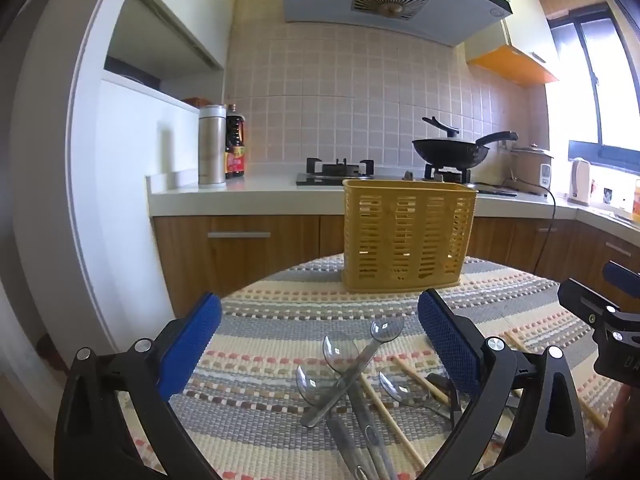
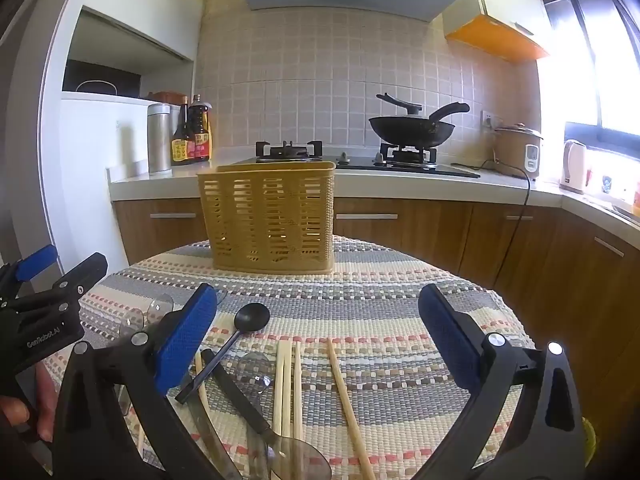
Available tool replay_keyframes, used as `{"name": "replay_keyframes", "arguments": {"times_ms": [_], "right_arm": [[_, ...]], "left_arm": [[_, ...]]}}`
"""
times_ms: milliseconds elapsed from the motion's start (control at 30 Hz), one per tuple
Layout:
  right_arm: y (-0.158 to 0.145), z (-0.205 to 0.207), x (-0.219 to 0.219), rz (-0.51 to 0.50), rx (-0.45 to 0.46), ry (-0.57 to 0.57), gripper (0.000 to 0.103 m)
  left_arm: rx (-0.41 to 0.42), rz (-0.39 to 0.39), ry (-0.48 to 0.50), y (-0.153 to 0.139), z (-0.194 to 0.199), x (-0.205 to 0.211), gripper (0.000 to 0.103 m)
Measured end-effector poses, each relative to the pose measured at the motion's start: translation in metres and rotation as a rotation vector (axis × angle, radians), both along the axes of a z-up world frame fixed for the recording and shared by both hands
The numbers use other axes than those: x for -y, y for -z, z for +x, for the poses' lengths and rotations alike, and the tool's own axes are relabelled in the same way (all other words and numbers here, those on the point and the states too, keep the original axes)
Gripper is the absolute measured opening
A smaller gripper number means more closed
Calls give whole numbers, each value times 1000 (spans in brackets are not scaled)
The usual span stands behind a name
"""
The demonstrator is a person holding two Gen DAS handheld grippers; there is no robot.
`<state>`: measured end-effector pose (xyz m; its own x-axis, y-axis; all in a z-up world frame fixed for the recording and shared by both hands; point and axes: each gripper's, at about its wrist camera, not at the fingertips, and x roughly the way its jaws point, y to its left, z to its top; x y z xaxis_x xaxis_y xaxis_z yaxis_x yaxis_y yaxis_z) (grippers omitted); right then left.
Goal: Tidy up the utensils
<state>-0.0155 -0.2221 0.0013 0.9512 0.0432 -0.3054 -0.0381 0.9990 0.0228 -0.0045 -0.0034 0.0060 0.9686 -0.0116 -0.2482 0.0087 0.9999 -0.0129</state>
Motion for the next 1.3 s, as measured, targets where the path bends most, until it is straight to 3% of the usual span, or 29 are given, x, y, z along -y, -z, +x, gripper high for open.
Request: {"name": "replay_keyframes", "arguments": {"times_ms": [1300], "right_arm": [[5,2,-1,0,-10,-32,96]], "left_arm": [[2,6,8,5,-3,-2,96]]}}
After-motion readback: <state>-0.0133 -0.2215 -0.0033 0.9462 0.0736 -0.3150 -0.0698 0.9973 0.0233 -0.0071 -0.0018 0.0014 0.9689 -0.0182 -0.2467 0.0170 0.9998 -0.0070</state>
